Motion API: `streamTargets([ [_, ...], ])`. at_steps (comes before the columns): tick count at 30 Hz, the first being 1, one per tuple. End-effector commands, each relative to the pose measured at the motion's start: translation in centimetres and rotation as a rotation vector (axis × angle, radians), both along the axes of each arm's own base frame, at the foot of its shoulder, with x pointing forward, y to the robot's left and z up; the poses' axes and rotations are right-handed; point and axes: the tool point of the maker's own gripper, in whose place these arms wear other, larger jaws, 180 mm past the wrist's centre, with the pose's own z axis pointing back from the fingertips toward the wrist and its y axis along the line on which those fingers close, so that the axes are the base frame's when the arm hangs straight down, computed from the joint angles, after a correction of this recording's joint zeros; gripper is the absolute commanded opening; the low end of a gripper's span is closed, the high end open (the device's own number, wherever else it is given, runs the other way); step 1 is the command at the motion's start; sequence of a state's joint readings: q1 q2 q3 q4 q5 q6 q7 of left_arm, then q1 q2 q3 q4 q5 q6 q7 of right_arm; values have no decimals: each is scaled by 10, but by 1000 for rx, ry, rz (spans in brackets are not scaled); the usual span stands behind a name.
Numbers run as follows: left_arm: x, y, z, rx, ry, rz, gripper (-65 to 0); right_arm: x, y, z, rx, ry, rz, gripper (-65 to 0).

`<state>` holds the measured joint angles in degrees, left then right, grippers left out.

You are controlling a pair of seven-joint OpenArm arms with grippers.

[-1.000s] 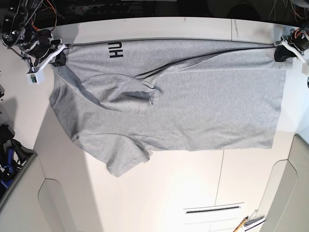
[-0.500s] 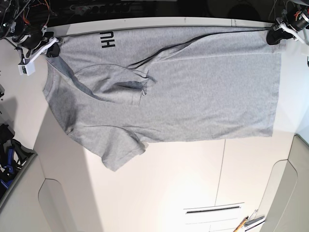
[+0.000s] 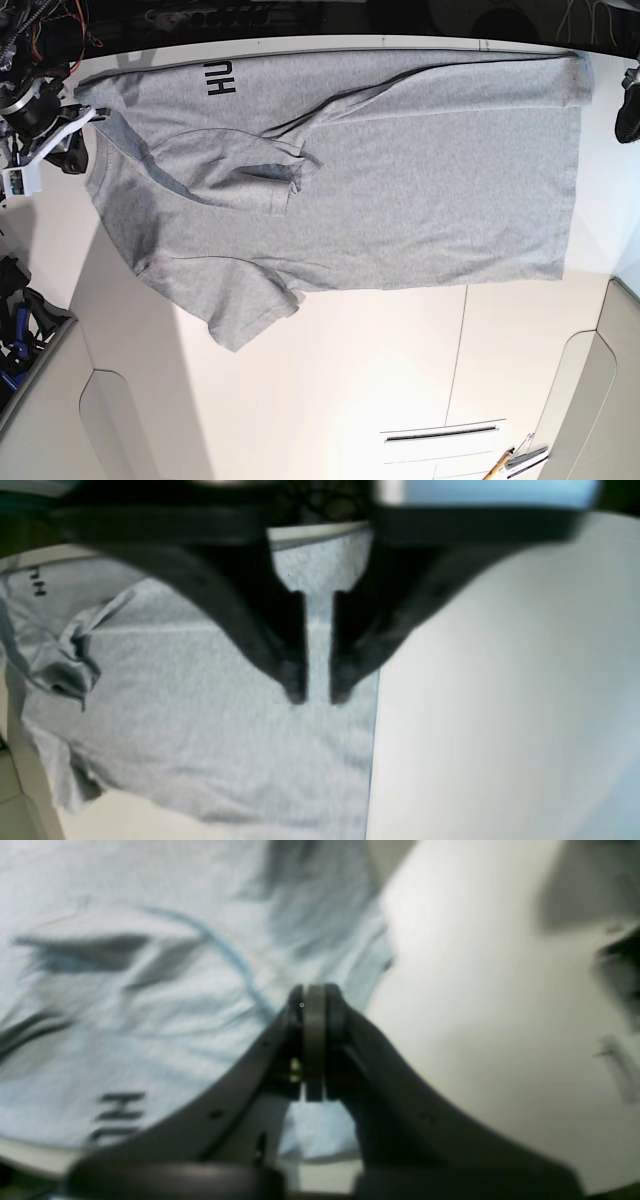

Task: Fold the T-shirt properly
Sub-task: 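Release and move the right gripper to the sleeve-side edge, grasp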

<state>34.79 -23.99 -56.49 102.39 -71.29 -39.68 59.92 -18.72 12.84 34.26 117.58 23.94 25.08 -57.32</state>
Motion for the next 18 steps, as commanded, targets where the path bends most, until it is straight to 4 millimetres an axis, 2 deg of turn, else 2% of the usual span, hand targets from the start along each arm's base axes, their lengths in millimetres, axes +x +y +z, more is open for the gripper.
streamTargets([
  [1, 6, 0, 14, 20, -40, -20, -479, 18, -6, 22, -37, -98, -1, -499],
  [3, 8, 0, 16, 23, -55, -19, -473, 37, -14, 39, -96, -192, -14, -362],
  [4, 10, 0, 18, 25, -62, -18, -473, 46, -17, 49, -115, -245, -20, -324],
  [6, 15, 0, 20, 26, -79, -17, -473, 63, -24, 63, -126, -312, -33, -314],
  [8, 20, 0, 24, 26, -101, -17, -473, 78, -36, 64, -118, -322, -50, -314],
  [10, 26, 0, 28, 26, -123, -17, -473, 94, -51, 52, -99, -289, -67, -314],
  [13, 29, 0, 29, 31, -129, -16, -473, 117, -67, 17, -16, -196, -69, -297],
  [15, 29, 0, 29, 31, -128, -16, -473, 130, -67, -9, 72, -129, -47, -267],
  [18, 29, 0, 30, 27, -133, -17, -473, 149, -50, -41, 220, -56, 4, -264],
])
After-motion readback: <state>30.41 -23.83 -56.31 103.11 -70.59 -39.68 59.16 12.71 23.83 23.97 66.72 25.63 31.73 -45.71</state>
